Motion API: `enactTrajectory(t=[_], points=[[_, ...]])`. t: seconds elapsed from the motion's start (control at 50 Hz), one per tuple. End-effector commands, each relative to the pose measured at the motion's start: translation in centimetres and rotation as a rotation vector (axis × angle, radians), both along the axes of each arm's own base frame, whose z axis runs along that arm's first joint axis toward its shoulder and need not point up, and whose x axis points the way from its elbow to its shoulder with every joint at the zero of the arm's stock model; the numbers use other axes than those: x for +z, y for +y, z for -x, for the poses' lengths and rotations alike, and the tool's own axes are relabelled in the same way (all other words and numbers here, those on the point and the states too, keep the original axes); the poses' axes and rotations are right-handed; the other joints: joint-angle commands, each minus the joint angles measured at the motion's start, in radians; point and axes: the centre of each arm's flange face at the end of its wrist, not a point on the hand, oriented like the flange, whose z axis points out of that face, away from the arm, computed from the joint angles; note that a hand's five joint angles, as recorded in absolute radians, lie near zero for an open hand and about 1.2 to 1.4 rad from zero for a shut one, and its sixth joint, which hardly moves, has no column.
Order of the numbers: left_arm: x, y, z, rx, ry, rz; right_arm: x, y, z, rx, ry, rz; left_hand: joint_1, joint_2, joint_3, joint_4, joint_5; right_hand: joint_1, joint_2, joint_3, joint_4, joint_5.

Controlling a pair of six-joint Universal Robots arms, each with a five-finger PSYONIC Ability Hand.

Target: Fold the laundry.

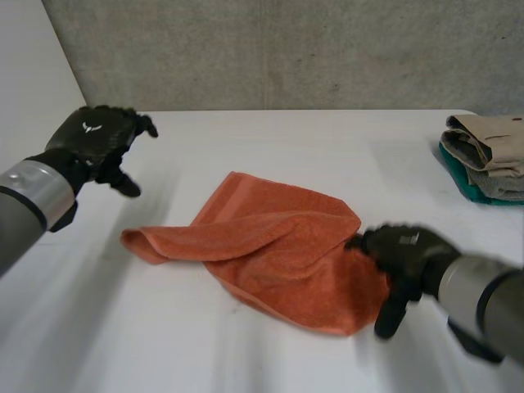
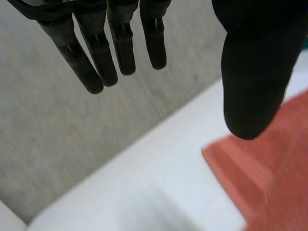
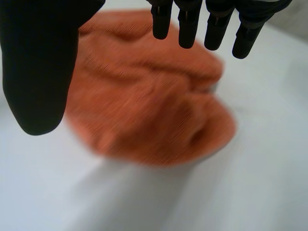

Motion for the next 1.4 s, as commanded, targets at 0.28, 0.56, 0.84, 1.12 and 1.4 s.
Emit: enactTrajectory(t=[0.28, 0.56, 0.84, 1.12, 1.4], points=[[-10.6, -4.0, -3.7, -0.241, -0.306, -0.345, -10.4, 1.8, -2.3, -0.023, -0.007, 0.115, 0.056, 0.043, 0.041, 0.054, 0.057, 0.107, 0.115, 0.125, 0.118, 0.115], [-11.8, -5.5, -1.4, -0.193, -0.32, -0.278, -11.7, 0.5, -3.4, 0.015, -0.015, 0.222, 0.22, 0.207, 0.205, 0.218, 0.221, 0.755, 0.764, 0.773, 0.766, 0.763], [-10.6, -5.7, 0.1, -0.15, -0.375, -0.202, -9.4, -2.7, -2.7, -0.057, -0.042, 0.307, 0.936, 0.923, 0.921, 0.934, 0.937, 1.167, 1.176, 1.185, 1.178, 1.175], [9.8, -9.5, 3.4, 0.141, -0.12, 0.658, 7.8, -18.8, -3.0, -0.184, -0.069, 1.008, 0.936, 0.923, 0.921, 0.934, 0.937, 1.167, 1.176, 1.185, 1.178, 1.175], [14.1, -8.6, 1.5, 0.257, 0.165, 0.651, 14.9, -20.7, -3.5, -0.186, -0.343, 1.265, 0.936, 0.923, 0.921, 0.934, 0.937, 1.167, 1.176, 1.185, 1.178, 1.175]])
